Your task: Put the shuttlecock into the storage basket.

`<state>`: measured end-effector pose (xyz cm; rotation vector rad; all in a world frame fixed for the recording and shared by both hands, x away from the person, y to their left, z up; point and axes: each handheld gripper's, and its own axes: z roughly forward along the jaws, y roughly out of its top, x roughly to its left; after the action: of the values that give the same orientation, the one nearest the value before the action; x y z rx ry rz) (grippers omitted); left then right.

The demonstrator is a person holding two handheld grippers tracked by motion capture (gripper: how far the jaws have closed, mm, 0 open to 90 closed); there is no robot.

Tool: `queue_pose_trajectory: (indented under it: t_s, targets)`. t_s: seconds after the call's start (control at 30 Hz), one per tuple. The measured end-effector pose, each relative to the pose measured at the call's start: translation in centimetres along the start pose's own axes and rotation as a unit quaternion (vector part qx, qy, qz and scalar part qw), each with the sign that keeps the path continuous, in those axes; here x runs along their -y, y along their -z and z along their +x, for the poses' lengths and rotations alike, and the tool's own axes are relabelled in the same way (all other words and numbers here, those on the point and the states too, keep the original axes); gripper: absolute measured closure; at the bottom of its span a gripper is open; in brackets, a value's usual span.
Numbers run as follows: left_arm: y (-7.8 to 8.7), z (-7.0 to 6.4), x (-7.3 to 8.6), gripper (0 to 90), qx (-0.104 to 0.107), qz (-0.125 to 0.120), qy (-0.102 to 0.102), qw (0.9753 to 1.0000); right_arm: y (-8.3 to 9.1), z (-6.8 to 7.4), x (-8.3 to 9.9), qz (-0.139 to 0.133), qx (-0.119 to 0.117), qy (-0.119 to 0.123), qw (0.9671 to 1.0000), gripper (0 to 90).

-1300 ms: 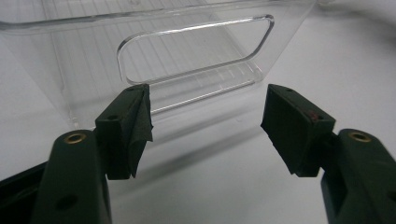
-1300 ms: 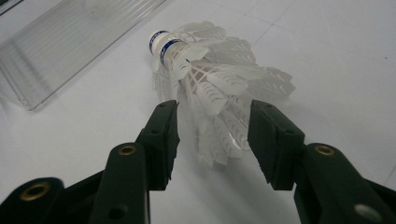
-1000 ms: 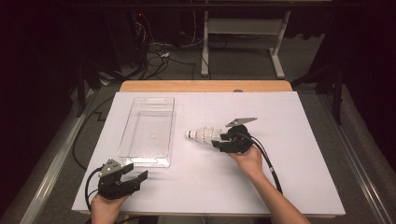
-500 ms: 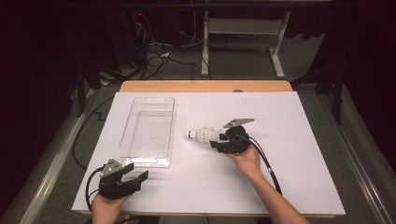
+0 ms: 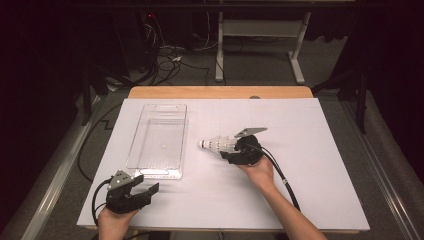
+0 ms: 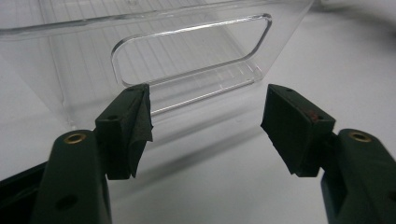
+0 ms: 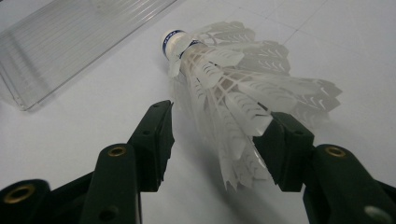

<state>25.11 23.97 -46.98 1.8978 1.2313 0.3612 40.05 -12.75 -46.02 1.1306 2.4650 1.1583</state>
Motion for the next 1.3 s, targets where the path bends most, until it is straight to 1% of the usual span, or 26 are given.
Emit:
queue_pose_trajectory:
  t_s: [0.43, 0.7, 0.8, 1.3]
  targets:
    - [0.0, 0.0, 0.0, 33.7, 0.000, 0.000, -0.001, 1.0000, -0.8, 0.4, -0.6, 0.004, -0.004, 0.004, 1.0000, 48.3]
    - [0.0, 0.0, 0.0, 33.7, 0.001, 0.001, -0.001, 1.0000, -1.3, 0.3, -0.6, 0.007, -0.003, 0.000, 1.0000, 48.9]
    - [0.0, 0.0, 0.0, 33.7, 0.001, 0.000, -0.001, 1.0000, -1.4, 0.3, -0.6, 0.007, -0.006, -0.005, 0.9999, 49.0]
    - [0.0, 0.0, 0.0, 33.7, 0.001, 0.000, -0.002, 1.0000, -1.9, 0.6, -1.0, 0.016, -0.007, -0.004, 0.9998, 51.9]
